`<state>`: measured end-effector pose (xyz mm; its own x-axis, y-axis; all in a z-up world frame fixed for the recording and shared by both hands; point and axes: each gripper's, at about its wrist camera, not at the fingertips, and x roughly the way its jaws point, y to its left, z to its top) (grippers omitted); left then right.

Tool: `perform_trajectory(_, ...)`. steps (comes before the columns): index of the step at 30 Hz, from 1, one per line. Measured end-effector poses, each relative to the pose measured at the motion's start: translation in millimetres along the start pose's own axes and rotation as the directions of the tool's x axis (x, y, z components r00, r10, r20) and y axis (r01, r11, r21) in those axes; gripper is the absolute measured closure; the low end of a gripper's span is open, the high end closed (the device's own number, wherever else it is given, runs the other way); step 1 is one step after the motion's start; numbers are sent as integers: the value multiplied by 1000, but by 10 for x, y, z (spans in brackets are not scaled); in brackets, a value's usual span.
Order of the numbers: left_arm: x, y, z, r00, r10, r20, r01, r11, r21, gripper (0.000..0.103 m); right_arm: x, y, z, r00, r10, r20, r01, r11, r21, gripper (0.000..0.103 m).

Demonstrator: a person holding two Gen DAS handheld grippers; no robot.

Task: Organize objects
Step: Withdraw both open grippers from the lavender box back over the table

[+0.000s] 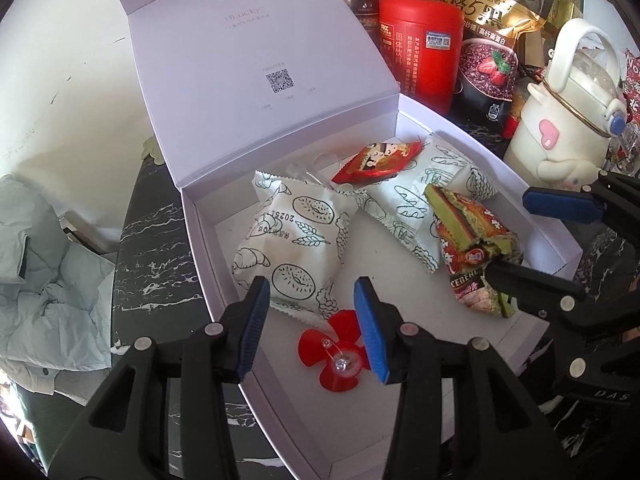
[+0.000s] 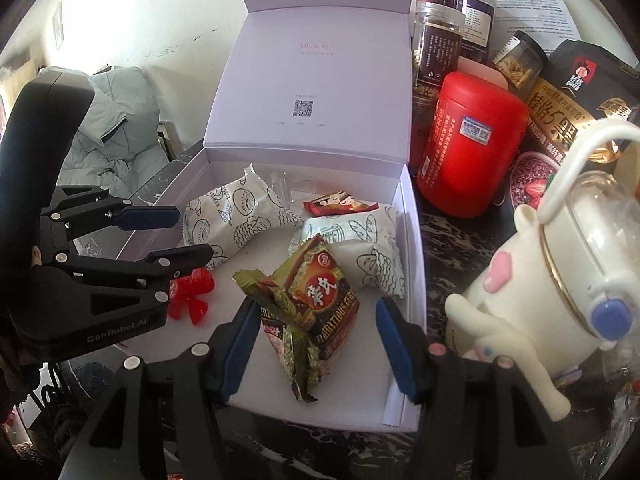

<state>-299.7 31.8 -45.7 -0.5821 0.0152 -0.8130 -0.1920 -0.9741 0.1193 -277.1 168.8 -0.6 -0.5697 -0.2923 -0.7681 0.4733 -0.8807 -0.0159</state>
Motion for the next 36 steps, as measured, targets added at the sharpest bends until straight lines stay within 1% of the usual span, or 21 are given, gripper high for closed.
perform_trajectory(7,-198,65,31,999,19,38,-18,1000,-9,61,-118,76,89,999,-13,42,14,1000,-10,42)
perform_trajectory(10,-300,75,32,998,41,57,-41,999,0,61,-154,96,101,997,-41,58,43,999,-20,42)
perform_trajectory(12,-357,83,29,997,47,67,-47,999,0,61,-212,99,99,996,-46,81,48,999,-15,42)
perform_trajectory(15,-448,94,20,996,39,77,-39,999,-11,61,-300,108,100,995,-39,97,41,999,-13,42)
perform_trajectory(23,-695,100,-11,993,35,114,-32,999,-30,60,-545,164,66,990,-50,134,53,998,-25,41)
perform_trajectory(27,-839,84,-48,989,34,141,-29,999,-35,50,-675,172,58,986,-59,155,64,998,-24,38)
perform_trajectory(32,-997,83,-90,986,32,163,-24,998,-51,40,-848,205,27,980,-61,187,67,997,-23,35)
perform_trajectory(36,-1103,87,-126,984,36,176,-24,997,-72,28,-974,209,-6,976,-65,209,70,997,-15,29)
